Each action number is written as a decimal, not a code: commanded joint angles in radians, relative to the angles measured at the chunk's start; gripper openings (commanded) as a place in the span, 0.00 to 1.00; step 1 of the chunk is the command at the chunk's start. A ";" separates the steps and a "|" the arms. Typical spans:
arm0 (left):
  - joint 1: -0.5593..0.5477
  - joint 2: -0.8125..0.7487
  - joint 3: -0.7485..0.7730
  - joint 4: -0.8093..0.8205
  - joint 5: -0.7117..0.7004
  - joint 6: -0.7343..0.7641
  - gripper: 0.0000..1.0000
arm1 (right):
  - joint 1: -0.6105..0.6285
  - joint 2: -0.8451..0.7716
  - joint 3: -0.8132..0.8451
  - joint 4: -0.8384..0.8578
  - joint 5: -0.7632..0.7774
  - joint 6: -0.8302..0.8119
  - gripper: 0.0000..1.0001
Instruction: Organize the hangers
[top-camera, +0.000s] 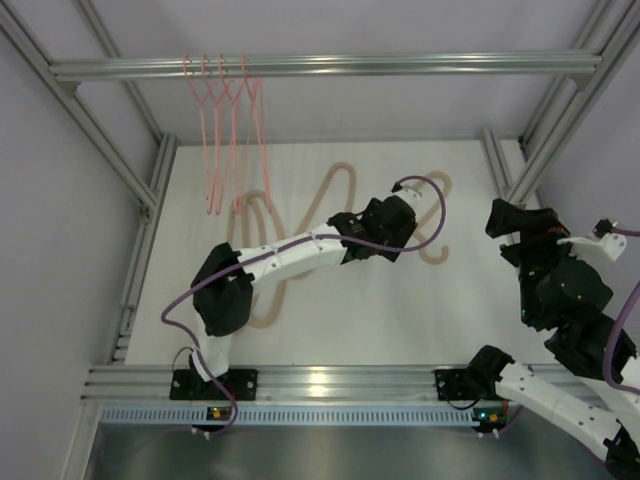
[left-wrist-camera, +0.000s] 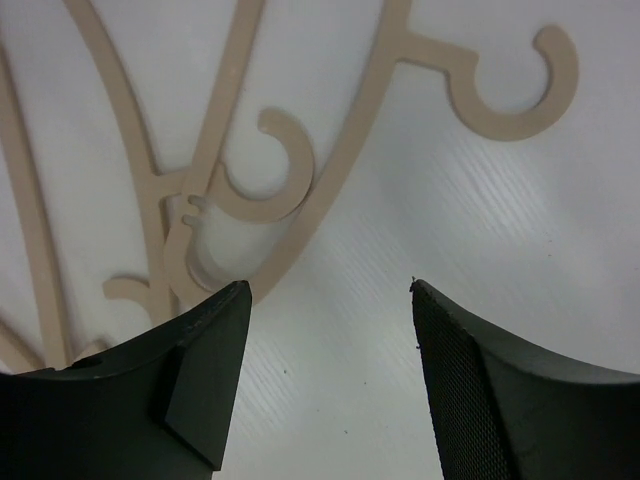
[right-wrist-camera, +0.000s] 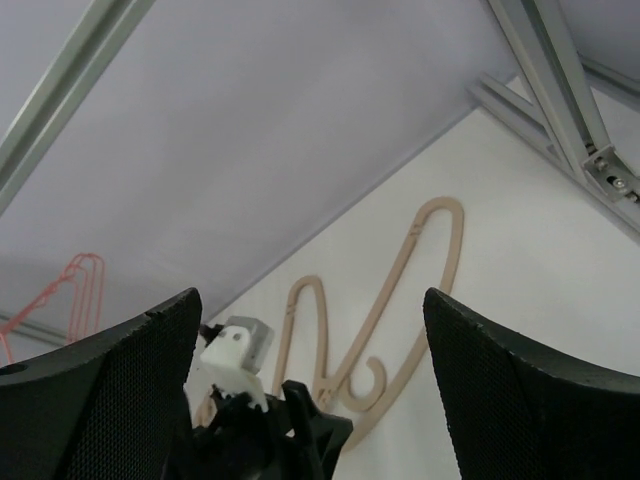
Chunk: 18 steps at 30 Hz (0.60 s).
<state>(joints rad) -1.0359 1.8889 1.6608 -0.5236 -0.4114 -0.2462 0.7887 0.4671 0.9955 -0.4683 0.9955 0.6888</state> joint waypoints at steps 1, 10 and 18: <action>0.046 0.048 0.053 0.033 0.150 0.047 0.70 | -0.008 0.008 -0.017 -0.047 0.023 -0.006 0.89; 0.137 0.131 -0.007 -0.009 0.178 0.054 0.66 | -0.008 0.038 -0.040 -0.046 0.020 0.005 0.93; 0.169 0.144 -0.064 -0.015 0.275 0.105 0.65 | -0.008 0.050 -0.057 -0.047 0.012 0.032 0.94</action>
<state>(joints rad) -0.8684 2.0384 1.6093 -0.5453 -0.1928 -0.1726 0.7887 0.5056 0.9405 -0.5068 1.0012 0.7078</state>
